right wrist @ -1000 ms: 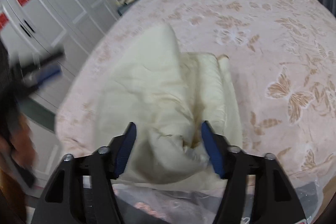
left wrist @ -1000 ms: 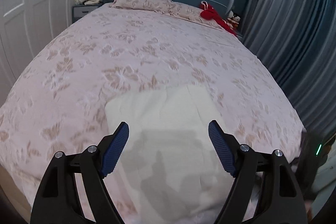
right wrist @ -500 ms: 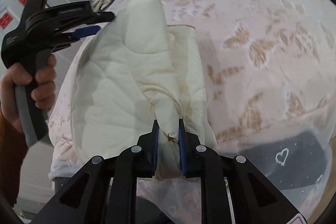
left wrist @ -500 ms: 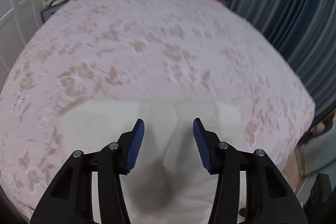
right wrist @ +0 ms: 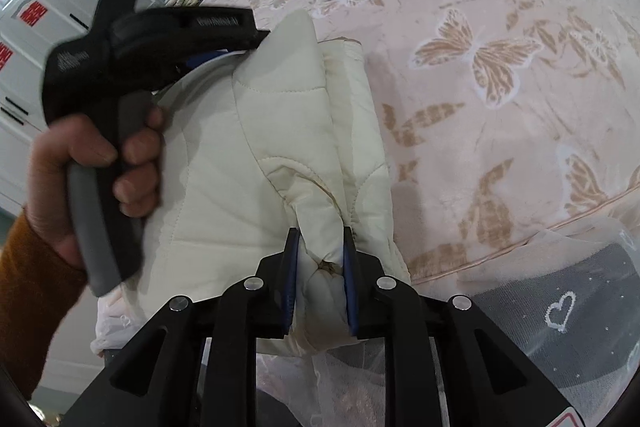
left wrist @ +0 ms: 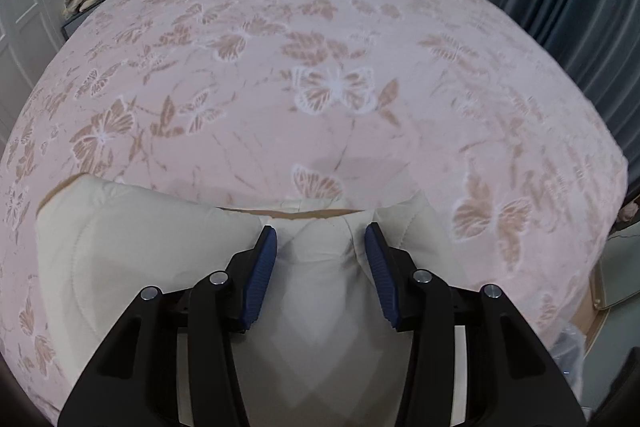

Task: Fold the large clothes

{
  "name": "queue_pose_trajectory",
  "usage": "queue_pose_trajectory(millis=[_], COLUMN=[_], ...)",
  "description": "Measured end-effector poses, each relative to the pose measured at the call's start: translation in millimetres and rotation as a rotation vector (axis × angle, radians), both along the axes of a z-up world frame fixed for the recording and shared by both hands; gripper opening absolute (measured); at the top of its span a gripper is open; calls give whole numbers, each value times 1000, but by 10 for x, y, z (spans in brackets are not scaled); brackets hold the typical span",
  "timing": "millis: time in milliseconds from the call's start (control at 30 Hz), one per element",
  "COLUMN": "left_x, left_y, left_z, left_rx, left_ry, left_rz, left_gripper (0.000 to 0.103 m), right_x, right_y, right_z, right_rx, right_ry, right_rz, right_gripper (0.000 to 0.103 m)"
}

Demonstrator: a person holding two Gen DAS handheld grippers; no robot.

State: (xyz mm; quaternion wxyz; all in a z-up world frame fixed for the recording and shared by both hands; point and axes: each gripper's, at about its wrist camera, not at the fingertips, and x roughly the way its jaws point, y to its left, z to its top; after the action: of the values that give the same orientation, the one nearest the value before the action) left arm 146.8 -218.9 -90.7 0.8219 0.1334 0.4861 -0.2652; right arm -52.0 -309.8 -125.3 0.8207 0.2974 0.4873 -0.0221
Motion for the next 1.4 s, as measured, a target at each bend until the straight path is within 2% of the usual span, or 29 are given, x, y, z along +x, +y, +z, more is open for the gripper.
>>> queue_pose_trajectory(millis=[400,1000,1100,1167,1233,1300,1400], left_x=[46,80,79,43,-51,-158,-266], left_y=[-73,-137,-105,22,200,349,504], left_z=[-326,-508,-476,-331,-173,-52,92], left_rx=[54,78,63,28,1,5,12], left_ry=[-31,-76,-73,-67,-66,-80,-101], left_rz=[-2,-8,-6,21,58,63,75], left_gripper=[46,47,47,47,52,53,54], right_x=[107,305,313,274,262,305,346], right_y=[-24,-11,-120,-150,-122,-38,58], right_z=[-172,-313,-257,-100,75,244,374], right_rx=[8,19,103,124,65,-19,-71], right_ry=[35,76,89,75,53,41,39], right_rz=[10,27,4,-24,-28,-13,-2], right_gripper=[19,19,20,23,29,30,30])
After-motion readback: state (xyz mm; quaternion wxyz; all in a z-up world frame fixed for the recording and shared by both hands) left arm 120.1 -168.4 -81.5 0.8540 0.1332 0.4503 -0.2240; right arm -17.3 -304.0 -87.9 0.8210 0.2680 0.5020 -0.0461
